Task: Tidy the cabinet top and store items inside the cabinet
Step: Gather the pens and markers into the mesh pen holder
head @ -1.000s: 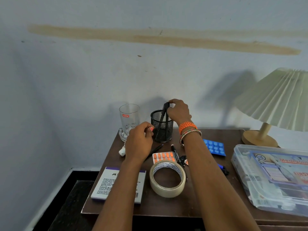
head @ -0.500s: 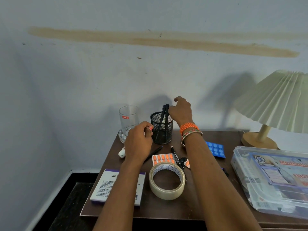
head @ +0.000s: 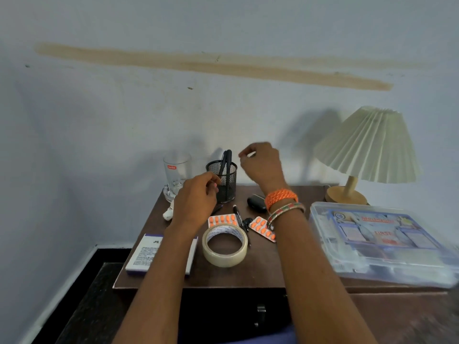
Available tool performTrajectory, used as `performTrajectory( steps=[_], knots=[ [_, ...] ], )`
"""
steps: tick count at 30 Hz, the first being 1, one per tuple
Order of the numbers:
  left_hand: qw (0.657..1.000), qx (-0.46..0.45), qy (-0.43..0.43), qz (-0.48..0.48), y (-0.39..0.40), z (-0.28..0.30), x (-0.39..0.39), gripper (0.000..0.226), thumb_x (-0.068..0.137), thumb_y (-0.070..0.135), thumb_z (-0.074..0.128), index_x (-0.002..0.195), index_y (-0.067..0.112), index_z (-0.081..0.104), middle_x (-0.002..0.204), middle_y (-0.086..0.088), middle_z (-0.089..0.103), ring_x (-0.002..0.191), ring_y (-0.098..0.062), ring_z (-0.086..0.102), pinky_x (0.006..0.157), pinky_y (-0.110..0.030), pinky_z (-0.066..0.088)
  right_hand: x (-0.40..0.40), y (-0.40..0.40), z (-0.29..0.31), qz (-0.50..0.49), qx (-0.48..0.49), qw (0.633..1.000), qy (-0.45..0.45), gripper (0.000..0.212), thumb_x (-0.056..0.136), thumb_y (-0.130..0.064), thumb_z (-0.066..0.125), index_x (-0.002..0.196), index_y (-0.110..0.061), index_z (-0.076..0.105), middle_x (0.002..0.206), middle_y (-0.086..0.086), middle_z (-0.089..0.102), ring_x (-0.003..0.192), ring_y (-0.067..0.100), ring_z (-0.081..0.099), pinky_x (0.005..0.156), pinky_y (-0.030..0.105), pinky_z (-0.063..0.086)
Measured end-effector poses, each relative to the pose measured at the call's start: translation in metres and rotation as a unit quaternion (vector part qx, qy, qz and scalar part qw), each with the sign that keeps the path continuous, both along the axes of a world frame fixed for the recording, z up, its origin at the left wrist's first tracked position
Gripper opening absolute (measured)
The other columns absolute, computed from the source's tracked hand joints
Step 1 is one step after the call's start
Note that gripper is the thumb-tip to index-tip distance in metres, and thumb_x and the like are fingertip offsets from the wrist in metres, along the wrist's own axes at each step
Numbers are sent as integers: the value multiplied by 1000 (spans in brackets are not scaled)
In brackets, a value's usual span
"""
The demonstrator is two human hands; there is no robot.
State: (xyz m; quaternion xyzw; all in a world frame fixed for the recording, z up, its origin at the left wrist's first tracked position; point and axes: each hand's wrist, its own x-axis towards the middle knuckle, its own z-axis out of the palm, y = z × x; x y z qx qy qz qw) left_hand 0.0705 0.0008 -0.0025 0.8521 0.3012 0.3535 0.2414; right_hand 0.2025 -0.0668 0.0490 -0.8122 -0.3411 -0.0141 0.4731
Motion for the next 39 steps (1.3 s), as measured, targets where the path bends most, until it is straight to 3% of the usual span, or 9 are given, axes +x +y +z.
performTrajectory(
  steps=[4, 9, 19, 25, 31, 34, 37, 39],
  knots=[
    [998, -17, 65, 8, -2, -2, -10, 19, 90, 12, 53, 96, 23, 68, 97, 2, 70, 92, -18, 62, 80, -33, 50, -17, -9, -34, 1, -81, 997, -2, 24, 87, -17, 52, 105, -12, 67, 119, 15, 60, 106, 36, 59, 90, 36, 47],
    [989, -59, 126, 53, 15, -18, -22, 14, 88, 17, 59, 99, 19, 68, 109, -8, 67, 100, -26, 61, 88, -39, 49, -31, 1, -45, 59, -158, 986, -16, 26, 87, -17, 52, 109, -10, 65, 117, 16, 59, 107, 37, 59, 89, 41, 50],
    [946, -16, 306, 104, 34, -46, -12, 35, 79, 36, 71, 103, 10, 64, 108, -13, 62, 101, -29, 60, 82, -38, 50, -6, 5, -38, 17, -100, 994, 49, 24, 87, -17, 56, 105, -8, 68, 114, 15, 63, 103, 34, 62, 90, 37, 51],
    [951, -16, 275, 139, 35, -48, -5, 21, 88, 16, 57, 107, 7, 57, 112, -16, 60, 104, -31, 58, 84, -38, 48, 15, -7, -38, 14, -153, 983, 98, 23, 84, -11, 55, 104, -5, 66, 107, 18, 67, 96, 34, 66, 88, 45, 55],
    [965, -55, 216, 141, 27, -31, -2, 26, 88, 25, 59, 103, 5, 59, 103, -18, 65, 97, -34, 61, 83, -42, 53, 25, -30, -25, 28, -222, 965, 133, 25, 87, -3, 53, 111, 1, 62, 103, 19, 68, 85, 30, 68, 76, 36, 57],
    [971, -95, 192, 103, 15, -13, 0, 28, 85, 31, 61, 95, 5, 65, 90, -15, 65, 91, -33, 63, 84, -42, 53, 33, -44, -16, 18, -203, 969, 141, 28, 88, 3, 45, 110, 2, 63, 101, 20, 68, 77, 27, 67, 74, 37, 57],
    [980, -110, 162, 43, -4, -1, 6, 18, 87, 28, 58, 84, 11, 65, 86, -15, 64, 91, -33, 62, 86, -43, 51, 36, -57, -9, 15, -192, 967, 167, 25, 91, 6, 43, 109, 1, 61, 92, 20, 66, 60, 22, 62, 60, 31, 57],
    [984, -114, 140, 6, -16, 1, 11, 15, 91, 23, 53, 89, 12, 62, 91, -9, 63, 91, -27, 59, 84, -37, 49, 42, -59, -11, 9, -203, 962, 180, 25, 90, 7, 46, 111, 3, 59, 88, 21, 66, 65, 26, 65, 71, 38, 59]
  ],
)
